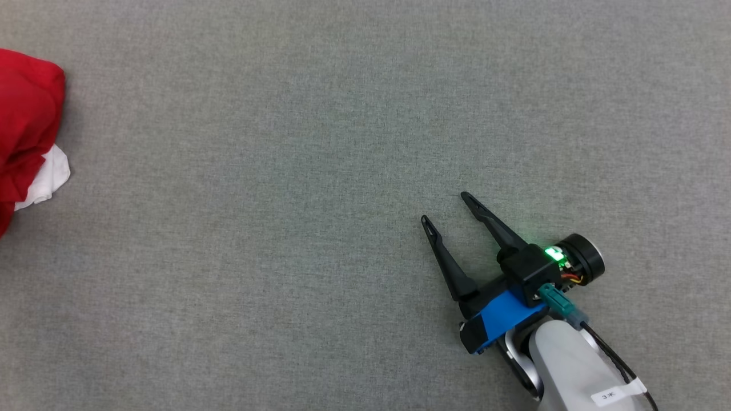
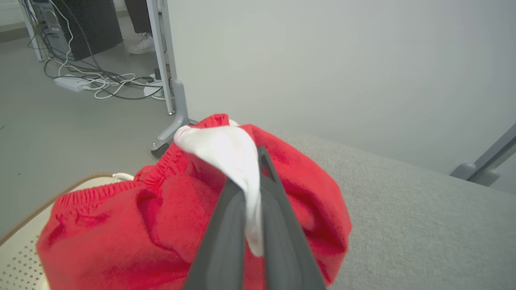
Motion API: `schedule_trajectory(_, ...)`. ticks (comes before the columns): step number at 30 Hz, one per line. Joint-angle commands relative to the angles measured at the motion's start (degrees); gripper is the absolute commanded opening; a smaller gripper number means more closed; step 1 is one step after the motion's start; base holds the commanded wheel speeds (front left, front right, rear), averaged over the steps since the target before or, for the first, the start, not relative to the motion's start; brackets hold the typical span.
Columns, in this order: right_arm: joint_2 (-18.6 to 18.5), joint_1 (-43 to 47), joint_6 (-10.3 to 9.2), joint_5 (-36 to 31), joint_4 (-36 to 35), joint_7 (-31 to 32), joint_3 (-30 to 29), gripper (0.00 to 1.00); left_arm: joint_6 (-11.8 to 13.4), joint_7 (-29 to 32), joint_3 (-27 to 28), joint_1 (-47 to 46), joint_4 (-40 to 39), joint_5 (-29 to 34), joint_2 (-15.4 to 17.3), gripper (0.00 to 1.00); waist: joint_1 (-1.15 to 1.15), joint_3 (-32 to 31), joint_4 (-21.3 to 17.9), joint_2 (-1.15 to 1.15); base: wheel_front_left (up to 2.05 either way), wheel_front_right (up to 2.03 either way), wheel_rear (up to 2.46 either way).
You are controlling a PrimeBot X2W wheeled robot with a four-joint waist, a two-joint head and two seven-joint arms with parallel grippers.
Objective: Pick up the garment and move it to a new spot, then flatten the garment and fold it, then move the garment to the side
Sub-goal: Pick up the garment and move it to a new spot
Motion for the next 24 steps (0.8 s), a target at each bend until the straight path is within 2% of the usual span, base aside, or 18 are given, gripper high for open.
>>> schedule_trajectory(1,-0.65,1.14,-0.07,0.14,0.17,0.09,-0.29,1.0,0.07,-0.17,0.42,-1.63,-1.04,0.61,0.71,0.0,-0.01,-0.43,-0.25,-0.01,0.0,0.0,0.0)
schedule_trajectory(8,-0.49,3.62,-0.05,3.37,-0.27,0.05,-1.51,1.0,0.07,-0.16,-0.09,-4.07,-11.82,7.24,2.65,0.0,-0.01,-5.68,-1.86,-0.01,0.0,0.0,0.0)
schedule_trajectory(14,-0.5,6.7,-0.05,6.02,0.24,0.05,-2.1,1.0,0.07,-0.16,-4.5,-7.0,-20.95,10.7,2.62,0.0,-0.01,-11.15,-5.3,-0.01,0.0,0.0,0.0)
schedule_trajectory(20,-0.48,9.58,-0.05,8.26,0.74,0.03,-2.42,1.0,0.07,-0.16,-11.61,-9.97,-27.32,10.74,0.07,0.0,-0.01,-16.31,-9.31,-0.01,0.0,0.0,0.0)
schedule_trajectory(24,-0.48,11.45,-0.05,9.51,0.58,0.03,-2.59,1.0,0.07,-0.16,-16.54,-9.69,-29.77,10.0,-3.35,0.0,-0.01,-18.85,-11.76,-0.01,0.0,0.0,0.0)
